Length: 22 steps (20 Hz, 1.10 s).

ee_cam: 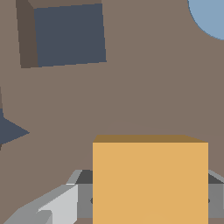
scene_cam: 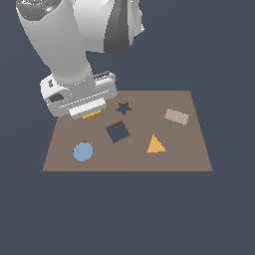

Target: Insert a designated object into the corresponding slot on a board.

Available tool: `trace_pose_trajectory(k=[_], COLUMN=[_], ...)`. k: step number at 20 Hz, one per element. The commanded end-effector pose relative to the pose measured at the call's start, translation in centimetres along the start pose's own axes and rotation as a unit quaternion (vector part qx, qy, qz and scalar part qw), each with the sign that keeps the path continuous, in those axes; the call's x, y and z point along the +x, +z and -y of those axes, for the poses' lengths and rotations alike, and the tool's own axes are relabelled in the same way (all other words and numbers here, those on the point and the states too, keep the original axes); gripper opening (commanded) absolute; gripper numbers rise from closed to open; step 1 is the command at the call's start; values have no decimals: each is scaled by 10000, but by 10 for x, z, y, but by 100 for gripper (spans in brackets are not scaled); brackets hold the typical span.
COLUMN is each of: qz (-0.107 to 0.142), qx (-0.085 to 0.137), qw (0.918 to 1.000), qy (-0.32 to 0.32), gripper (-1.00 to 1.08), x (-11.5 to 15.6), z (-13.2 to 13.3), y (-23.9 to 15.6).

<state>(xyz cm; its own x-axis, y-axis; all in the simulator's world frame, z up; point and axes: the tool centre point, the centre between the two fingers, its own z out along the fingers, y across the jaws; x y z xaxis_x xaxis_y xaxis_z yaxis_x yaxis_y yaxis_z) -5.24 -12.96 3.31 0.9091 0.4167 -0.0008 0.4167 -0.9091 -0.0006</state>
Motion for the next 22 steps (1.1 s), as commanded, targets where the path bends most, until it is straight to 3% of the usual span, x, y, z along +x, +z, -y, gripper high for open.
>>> trace_pose_trajectory(k=[1,8,13,18,22], qz=[-3,-3,-3,-2,-2], qx=[-3,-5,-7,-9,-11], qw=[9999,9969,9884,9694,9428], qy=[-126,-791,-1519,-2455,-3334], gripper=[-100,-100,-100,-100,-100], x=[2,13,25,41,57], z=[-1,-4,-7,-6,-3], y=[0,-1,-2,-3,-4])
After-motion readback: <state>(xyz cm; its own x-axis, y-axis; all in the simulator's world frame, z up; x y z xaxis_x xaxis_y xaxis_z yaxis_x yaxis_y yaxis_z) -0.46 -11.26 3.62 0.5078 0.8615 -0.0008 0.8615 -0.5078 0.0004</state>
